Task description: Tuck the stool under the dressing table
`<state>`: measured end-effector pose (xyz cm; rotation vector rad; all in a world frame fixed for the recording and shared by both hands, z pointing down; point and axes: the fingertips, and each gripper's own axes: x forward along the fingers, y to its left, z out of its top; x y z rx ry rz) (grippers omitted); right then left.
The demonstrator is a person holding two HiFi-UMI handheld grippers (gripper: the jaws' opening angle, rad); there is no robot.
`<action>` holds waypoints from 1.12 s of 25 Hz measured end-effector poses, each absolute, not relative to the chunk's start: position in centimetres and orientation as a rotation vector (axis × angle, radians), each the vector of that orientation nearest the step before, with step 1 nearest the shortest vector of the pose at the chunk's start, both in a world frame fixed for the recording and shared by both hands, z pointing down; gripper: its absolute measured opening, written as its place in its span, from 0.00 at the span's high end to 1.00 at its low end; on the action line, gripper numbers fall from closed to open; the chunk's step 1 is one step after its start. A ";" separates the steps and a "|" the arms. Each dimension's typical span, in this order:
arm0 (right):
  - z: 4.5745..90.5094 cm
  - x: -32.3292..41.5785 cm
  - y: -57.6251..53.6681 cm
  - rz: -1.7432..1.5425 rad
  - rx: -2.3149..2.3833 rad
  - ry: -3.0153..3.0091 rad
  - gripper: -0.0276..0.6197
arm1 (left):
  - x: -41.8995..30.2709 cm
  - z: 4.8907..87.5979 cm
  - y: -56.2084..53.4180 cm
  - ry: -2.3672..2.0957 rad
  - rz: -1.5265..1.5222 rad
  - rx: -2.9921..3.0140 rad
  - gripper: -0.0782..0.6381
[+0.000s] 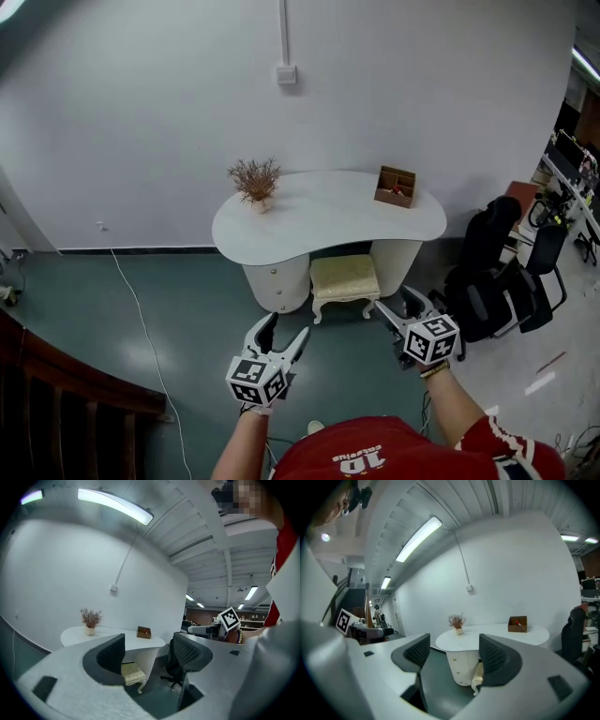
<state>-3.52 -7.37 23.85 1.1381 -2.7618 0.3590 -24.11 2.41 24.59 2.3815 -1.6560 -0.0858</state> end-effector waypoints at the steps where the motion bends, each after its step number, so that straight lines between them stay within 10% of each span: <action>1: 22.9 -3.4 -6.9 0.333 1.128 -2.780 0.47 | -23.6 23.9 2.6 -1.655 -0.088 2.395 0.44; 18: 10.7 8.3 -0.1 0.046 1.157 -2.996 0.52 | -8.8 11.6 4.1 -1.771 -0.212 2.571 0.44; 28: 11.6 11.9 3.4 -0.040 1.132 -3.010 0.67 | -5.5 12.2 9.0 -1.788 -0.175 2.608 0.69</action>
